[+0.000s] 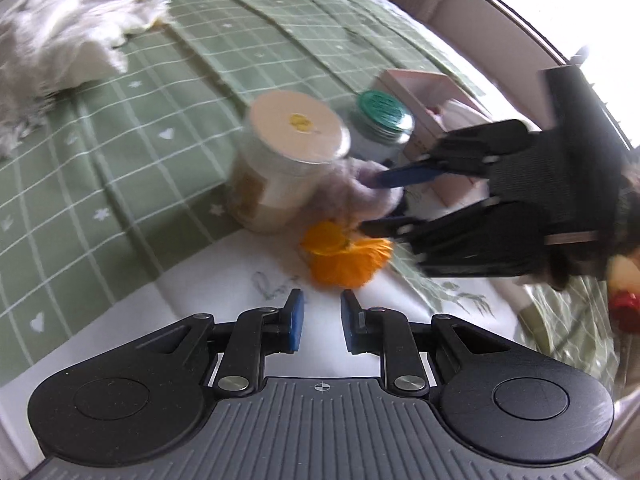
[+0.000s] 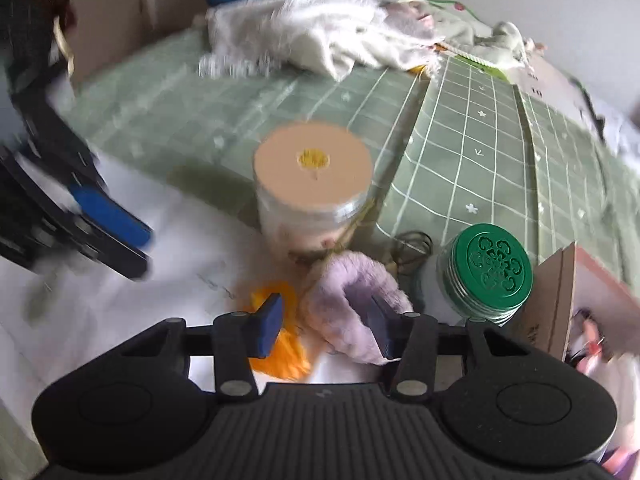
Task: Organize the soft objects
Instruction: 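Grasp the lavender fuzzy scrunchie with the left gripper, then grasp the orange paper flower with the right gripper while the left holds the scrunchie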
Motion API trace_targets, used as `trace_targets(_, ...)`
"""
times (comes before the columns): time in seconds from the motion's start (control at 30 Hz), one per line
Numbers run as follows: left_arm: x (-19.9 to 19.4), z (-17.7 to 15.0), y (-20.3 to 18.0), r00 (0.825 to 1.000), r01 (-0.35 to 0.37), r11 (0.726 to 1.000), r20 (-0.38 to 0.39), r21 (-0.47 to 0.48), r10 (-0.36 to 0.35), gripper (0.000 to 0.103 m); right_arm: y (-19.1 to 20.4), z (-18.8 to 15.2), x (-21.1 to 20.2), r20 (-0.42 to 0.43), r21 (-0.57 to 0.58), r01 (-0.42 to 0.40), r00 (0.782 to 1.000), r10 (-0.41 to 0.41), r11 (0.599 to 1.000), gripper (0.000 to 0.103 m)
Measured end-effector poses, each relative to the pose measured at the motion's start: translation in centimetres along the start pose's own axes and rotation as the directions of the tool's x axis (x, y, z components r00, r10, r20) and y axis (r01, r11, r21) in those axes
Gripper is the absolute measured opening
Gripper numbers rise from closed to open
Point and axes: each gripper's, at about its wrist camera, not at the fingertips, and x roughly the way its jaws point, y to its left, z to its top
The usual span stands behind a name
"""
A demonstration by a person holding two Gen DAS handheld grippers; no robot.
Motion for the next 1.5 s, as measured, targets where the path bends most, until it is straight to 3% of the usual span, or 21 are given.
trace_targets(0.03,0.2,0.0,-0.3,1.000,0.003,1.000,-0.003,0.013,-0.003,0.022,0.2,-0.3,0.8,-0.021,-0.042,0.021,1.000,-0.022,0.999,0.043)
trace_targets(0.1,0.4,0.0,-0.7,1.000,0.009,1.000,-0.008,0.021,-0.009,0.022,0.5,-1.2,2.0,-0.081,-0.070,0.056,0.995,-0.061,0.996,0.017)
trace_targets(0.13,0.5,0.1,-0.7,1.000,0.014,1.000,-0.009,0.020,-0.014,0.022,0.5,-1.5,2.2,-0.120,-0.051,0.032,0.992,-0.038,0.998,0.014)
trace_targets(0.23,0.8,0.3,-0.7,0.999,0.032,0.999,-0.003,0.016,-0.032,0.022,0.7,-2.8,-0.2,-0.126,0.032,-0.117,0.985,0.120,0.993,0.014)
trace_targets(0.33,1.4,0.7,-1.1,0.998,0.067,0.998,-0.009,0.000,-0.067,0.022,1.2,-4.3,-2.7,-0.126,0.089,-0.285,0.947,0.295,0.954,0.015)
trace_targets(0.43,1.9,1.1,-2.4,0.994,0.110,0.994,-0.025,0.022,-0.110,0.022,2.3,-5.6,-3.9,-0.144,0.063,-0.344,0.926,0.350,0.937,0.023)
trace_targets(0.57,2.3,1.7,-4.5,0.991,0.134,0.989,-0.029,0.056,-0.133,0.022,3.2,-6.6,-5.5,-0.134,-0.027,-0.327,0.938,0.321,0.945,0.032)
trace_targets(0.67,2.7,1.9,-7.1,0.985,0.167,0.973,-0.071,0.162,-0.157,0.022,3.4,-7.4,-7.0,-0.106,-0.060,-0.339,0.937,0.332,0.939,0.033)
trace_targets(0.77,2.3,1.1,-10.4,0.989,0.131,0.917,-0.112,0.377,-0.096,0.023,3.2,-8.2,-8.3,-0.079,-0.082,-0.347,0.937,0.341,0.934,0.039)
trace_targets(0.87,2.2,-0.2,-12.5,0.993,0.076,0.880,-0.111,0.469,-0.027,0.023,1.9,-9.2,-9.0,-0.090,-0.064,-0.370,0.927,0.364,0.927,0.047)
trace_targets(0.97,3.6,-1.2,-13.2,0.986,0.072,0.902,-0.168,0.425,0.000,0.026,1.2,-10.8,-8.5,-0.137,-0.026,-0.394,0.912,0.387,0.919,0.048)
trace_targets(1.07,5.2,-2.0,-12.6,0.974,0.030,0.918,-0.219,0.395,0.062,0.025,1.2,-12.1,-7.4,-0.186,-0.019,-0.367,0.915,0.357,0.930,0.048)
trace_targets(1.2,6.1,-2.8,-11.2,0.960,0.058,0.954,-0.278,0.294,0.027,0.026,1.2,-13.0,-6.1,-0.221,-0.024,-0.317,0.927,0.304,0.948,0.048)
trace_targets(1.33,7.5,-3.9,-12.4,0.950,0.065,0.942,-0.311,0.329,0.043,0.031,1.3,-14.3,-3.9,-0.280,-0.025,-0.256,0.930,0.239,0.966,0.049)
trace_targets(1.5,8.2,-4.3,-12.8,0.951,0.038,0.939,-0.302,0.340,0.071,0.035,2.1,-15.0,-3.9,-0.265,-0.064,-0.246,0.939,0.221,0.967,0.059)
